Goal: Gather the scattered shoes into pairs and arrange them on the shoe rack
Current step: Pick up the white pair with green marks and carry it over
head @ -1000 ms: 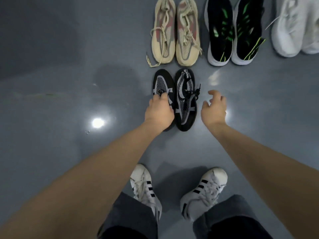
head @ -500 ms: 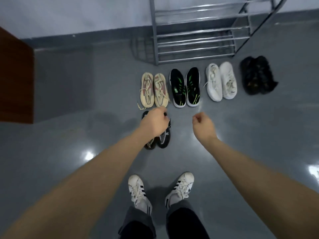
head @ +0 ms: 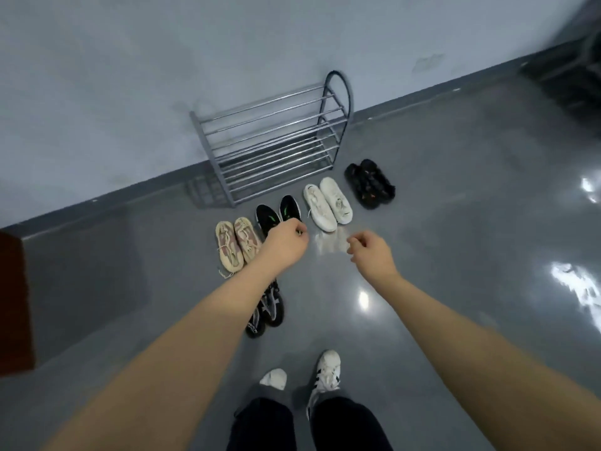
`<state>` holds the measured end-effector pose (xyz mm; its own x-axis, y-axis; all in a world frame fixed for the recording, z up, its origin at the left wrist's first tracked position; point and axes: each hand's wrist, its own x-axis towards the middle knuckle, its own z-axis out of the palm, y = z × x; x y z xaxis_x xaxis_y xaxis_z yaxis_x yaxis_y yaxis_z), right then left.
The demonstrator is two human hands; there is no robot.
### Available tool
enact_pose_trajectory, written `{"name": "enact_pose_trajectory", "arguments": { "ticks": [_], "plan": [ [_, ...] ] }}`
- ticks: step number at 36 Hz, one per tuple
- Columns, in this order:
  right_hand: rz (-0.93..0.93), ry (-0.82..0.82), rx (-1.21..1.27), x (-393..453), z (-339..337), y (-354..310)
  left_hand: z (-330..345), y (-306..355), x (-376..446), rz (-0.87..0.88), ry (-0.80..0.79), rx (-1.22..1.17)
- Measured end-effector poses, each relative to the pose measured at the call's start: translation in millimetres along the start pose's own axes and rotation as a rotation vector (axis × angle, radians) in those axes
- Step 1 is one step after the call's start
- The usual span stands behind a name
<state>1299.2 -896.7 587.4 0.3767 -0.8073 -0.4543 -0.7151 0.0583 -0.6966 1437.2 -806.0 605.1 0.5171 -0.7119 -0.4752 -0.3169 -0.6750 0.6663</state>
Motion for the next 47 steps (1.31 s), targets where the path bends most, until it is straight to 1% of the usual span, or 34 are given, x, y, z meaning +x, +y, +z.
{"name": "enact_pose_trajectory", "arguments": {
  "ticks": [2,6,10,18,21,22,23,26,31,32,35,39,40,47],
  "plan": [
    [0.015,0.024,0.019,-13.2,-11.3,-0.5,1.4,9.4,-5.3,0.004,-0.011,0.02],
    [0.063,0.128,0.095,-49.3,-40.9,3.5,7.1,38.7,-25.0,0.061,-0.099,0.091],
    [0.113,0.229,0.165,-86.2,-62.1,16.0,18.7,67.0,-44.3,0.185,-0.199,0.178],
    [0.273,0.45,0.315,-163.1,-97.4,76.1,69.2,119.9,-88.4,0.456,-0.382,0.392],
    [0.328,0.547,0.39,-198.6,-114.9,105.4,103.4,139.1,-111.9,0.537,-0.48,0.44],
    [0.321,0.549,0.39,-198.8,-116.3,107.2,104.4,139.1,-112.1,0.535,-0.485,0.437],
    [0.358,0.619,0.427,-221.2,-126.2,125.1,127.6,150.0,-129.2,0.588,-0.544,0.477],
    [0.41,0.698,0.462,-252.1,-143.3,153.0,162.5,168.0,-157.3,0.676,-0.618,0.548],
    [0.512,0.845,0.544,-321.6,-175.3,223.6,242.3,204.3,-230.2,0.852,-0.74,0.656],
    [0.523,0.859,0.552,-328.8,-176.9,232.8,249.6,207.0,-237.7,0.865,-0.758,0.669],
    [0.589,0.939,0.598,-373.7,-194.8,279.9,299.1,218.7,-281.3,0.942,-0.825,0.705],
    [0.649,1.014,0.622,-425.4,-211.0,327.9,346.9,221.3,-332.0,0.988,-0.904,0.751],
    [0.673,1.034,0.627,-447.8,-219.1,345.1,367.4,223.3,-354.0,1.0,-0.935,0.757],
    [0.726,1.117,0.662,-531.7,-253.1,414.1,451.5,231.5,-443.9,1.024,-1.045,0.701]
  ]
}}
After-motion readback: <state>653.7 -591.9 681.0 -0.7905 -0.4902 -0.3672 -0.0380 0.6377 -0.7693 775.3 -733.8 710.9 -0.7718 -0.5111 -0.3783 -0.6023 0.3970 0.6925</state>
